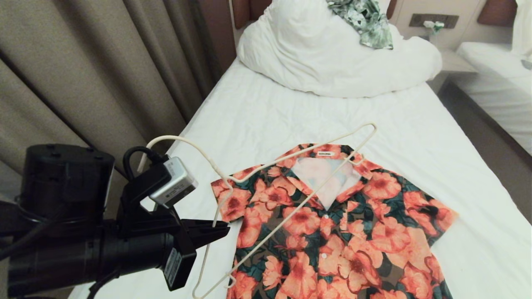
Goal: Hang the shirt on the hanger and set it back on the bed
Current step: Lift the shirt and hanger
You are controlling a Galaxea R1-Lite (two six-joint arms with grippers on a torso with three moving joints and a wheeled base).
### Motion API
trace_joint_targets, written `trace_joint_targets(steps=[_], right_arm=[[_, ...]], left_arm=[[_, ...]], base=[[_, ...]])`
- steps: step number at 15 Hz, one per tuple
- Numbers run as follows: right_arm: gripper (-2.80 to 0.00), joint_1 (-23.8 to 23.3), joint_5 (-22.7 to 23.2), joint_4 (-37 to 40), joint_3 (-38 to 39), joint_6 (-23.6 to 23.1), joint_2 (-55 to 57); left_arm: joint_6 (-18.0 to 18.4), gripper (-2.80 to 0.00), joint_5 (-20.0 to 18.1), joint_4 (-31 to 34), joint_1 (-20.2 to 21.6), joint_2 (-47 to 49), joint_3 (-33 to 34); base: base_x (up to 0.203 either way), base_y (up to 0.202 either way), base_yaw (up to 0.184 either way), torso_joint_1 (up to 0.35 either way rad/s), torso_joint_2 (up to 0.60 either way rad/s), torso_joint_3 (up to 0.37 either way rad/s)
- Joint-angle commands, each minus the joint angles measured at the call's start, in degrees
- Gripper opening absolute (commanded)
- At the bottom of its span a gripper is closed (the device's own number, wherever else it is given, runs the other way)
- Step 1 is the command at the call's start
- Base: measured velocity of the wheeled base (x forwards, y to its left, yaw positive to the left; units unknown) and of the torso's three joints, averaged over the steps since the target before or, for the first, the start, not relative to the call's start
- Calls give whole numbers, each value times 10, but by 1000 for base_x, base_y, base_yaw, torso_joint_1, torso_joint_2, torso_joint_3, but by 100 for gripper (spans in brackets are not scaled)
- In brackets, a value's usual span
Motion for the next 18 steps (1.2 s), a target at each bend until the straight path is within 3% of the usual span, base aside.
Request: trace_joint_targets(steps=[1, 7, 12, 18], right_arm=[[-280, 0, 0, -1, -70, 20, 133], [-280, -5, 20, -138, -177, 61, 383], [-280, -7, 19, -113, -290, 119, 565], [-280, 34, 19, -90, -409, 290, 755]], left_arm=[[1, -280, 0, -1, -1, 1, 1], [1, -280, 1, -1, 1, -2, 0], [0, -280, 1, -1, 2, -1, 0], [1, -280, 1, -1, -6, 1, 0]], base=[[0, 0, 0, 0, 0, 0], [0, 0, 0, 0, 0, 0], [0, 0, 0, 0, 0, 0], [0, 0, 0, 0, 0, 0]])
